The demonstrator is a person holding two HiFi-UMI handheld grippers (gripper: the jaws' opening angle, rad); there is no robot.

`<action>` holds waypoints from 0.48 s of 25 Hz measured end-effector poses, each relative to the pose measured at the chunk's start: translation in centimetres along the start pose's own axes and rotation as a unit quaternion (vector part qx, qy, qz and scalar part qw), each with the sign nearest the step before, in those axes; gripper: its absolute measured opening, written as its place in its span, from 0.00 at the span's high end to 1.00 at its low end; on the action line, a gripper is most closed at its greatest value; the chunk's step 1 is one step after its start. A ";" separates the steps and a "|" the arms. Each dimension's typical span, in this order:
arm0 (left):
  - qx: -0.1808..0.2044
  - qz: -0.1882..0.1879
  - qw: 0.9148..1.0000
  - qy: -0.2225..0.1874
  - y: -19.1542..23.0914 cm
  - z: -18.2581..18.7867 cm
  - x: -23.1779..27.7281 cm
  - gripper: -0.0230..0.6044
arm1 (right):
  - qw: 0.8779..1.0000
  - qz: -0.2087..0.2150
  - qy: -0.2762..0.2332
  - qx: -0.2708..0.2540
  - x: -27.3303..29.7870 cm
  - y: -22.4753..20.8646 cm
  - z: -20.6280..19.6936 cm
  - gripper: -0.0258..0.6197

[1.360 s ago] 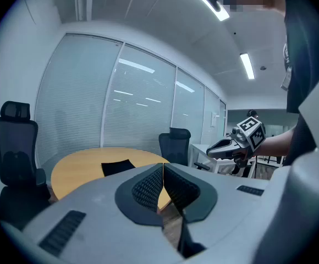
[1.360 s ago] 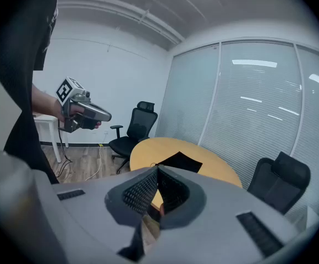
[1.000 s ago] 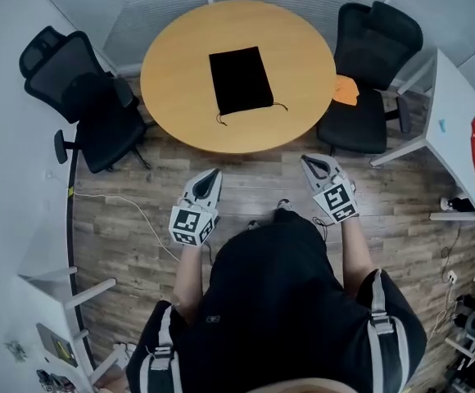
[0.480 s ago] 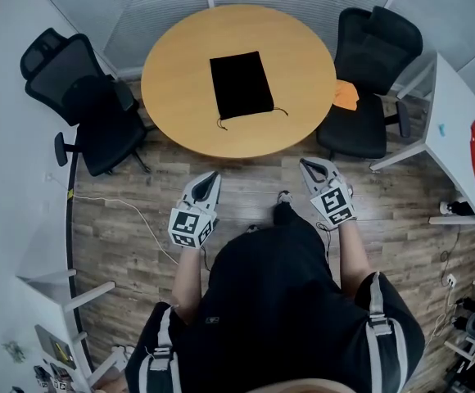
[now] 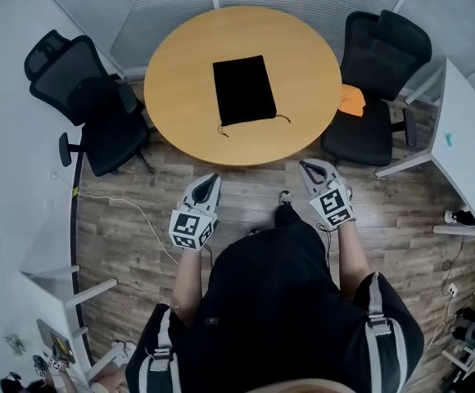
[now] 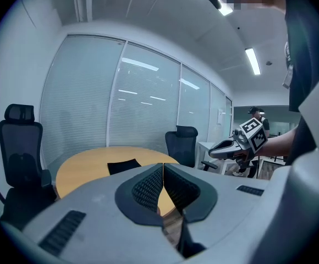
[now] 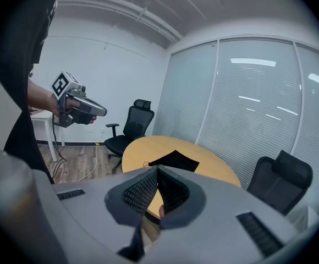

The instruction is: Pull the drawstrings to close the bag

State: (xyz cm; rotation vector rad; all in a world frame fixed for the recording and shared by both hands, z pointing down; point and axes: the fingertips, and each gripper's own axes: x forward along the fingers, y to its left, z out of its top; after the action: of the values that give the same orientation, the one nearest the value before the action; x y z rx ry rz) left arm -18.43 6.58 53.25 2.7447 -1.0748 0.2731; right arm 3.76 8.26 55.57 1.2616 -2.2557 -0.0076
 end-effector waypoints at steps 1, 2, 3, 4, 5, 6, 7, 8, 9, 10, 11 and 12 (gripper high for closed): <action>0.000 0.002 1.000 0.003 0.1 0.0 0.4 0.94 | 1.000 0.003 0.000 0.000 0.3 -0.4 -0.1 0.87; 0.000 0.004 1.000 0.005 0.1 0.0 0.8 0.94 | 1.000 0.006 0.000 -0.001 0.6 -0.7 -0.3 0.87; -0.001 0.007 1.000 0.008 0.2 0.0 1.2 0.94 | 1.000 0.010 0.001 -0.002 0.9 -1.0 -0.4 0.87; -0.003 0.009 1.000 0.011 0.3 0.0 1.7 0.94 | 1.000 0.014 0.002 -0.004 1.3 -1.4 -0.7 0.87; -0.003 0.010 1.000 0.013 0.4 0.1 2.3 0.94 | 1.000 0.018 0.003 -0.005 1.7 -1.8 -0.9 0.87; -0.003 0.012 1.000 0.016 0.4 0.2 2.9 0.94 | 1.000 0.022 0.003 -0.006 2.2 -2.2 -1.1 0.87; -0.003 0.013 1.000 0.017 0.5 0.3 3.6 0.94 | 1.000 0.026 0.004 -0.007 2.6 -2.7 -1.4 0.87; -0.001 0.014 1.000 0.019 0.5 0.5 4.3 0.94 | 1.000 0.029 0.004 -0.008 2.9 -3.3 -1.6 0.87; 0.000 0.017 1.000 0.020 0.5 0.7 5.0 0.94 | 0.999 0.032 0.006 -0.008 3.3 -3.9 -1.8 0.87; 0.002 0.019 1.000 0.021 0.5 0.9 5.7 0.94 | 0.999 0.034 0.007 -0.008 3.6 -4.5 -1.9 0.87; 0.004 0.022 0.999 0.022 0.6 1.1 6.4 0.94 | 0.999 0.038 0.007 -0.009 4.0 -5.1 -2.0 0.87; 0.005 0.025 0.999 0.025 0.7 1.3 7.0 0.94 | 0.999 0.041 0.007 -0.010 4.4 -5.8 -2.1 0.87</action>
State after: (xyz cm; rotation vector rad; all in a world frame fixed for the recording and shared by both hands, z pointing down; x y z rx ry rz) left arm -13.70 1.21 53.76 2.7074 -1.1347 0.3523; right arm 7.45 2.08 57.84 1.1535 -2.2878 0.0084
